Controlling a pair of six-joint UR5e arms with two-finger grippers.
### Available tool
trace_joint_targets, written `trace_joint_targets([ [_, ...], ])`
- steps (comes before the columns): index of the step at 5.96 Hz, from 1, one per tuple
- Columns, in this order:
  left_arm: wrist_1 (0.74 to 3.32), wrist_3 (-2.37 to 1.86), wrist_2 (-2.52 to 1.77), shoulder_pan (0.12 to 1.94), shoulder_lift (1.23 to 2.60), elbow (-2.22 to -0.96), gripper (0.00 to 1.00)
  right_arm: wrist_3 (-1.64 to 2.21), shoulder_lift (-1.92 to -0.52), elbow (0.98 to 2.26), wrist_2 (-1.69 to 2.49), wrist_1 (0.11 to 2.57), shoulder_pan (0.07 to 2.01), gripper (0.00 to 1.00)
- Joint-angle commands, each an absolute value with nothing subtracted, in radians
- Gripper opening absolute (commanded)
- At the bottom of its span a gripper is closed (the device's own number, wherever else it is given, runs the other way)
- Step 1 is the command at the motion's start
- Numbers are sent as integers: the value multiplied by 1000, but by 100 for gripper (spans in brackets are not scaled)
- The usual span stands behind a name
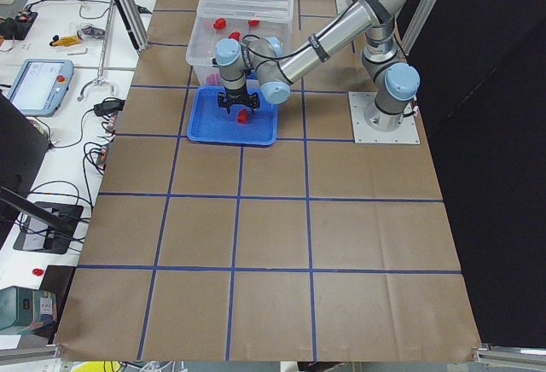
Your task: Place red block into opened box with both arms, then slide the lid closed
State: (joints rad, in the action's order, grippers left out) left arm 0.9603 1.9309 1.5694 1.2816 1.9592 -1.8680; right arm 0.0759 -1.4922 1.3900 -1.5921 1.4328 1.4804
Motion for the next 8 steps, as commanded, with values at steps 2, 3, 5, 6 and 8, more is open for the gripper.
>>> trace_joint_targets([
  [2,939,1950,1572,1290,1982,-1871,37,140,-1526,1404,-1586,1372,1558,100],
  [3,930,1948,1571,1289,1979,-1873,29,141,-1540,1423,-1518,1341,1562,100],
  [5,943,1959,1528,1285,1959,-1856,8,144,-1543,1420,-1517,1339,1560,100],
  [6,1000,1956,1510,1285,1924,-1838,8,144,-1543,1422,-1517,1338,1562,100],
  [8,1331,1939,1516,1287,1756,-1716,7,144,-1549,1425,-1520,1336,1562,100],
])
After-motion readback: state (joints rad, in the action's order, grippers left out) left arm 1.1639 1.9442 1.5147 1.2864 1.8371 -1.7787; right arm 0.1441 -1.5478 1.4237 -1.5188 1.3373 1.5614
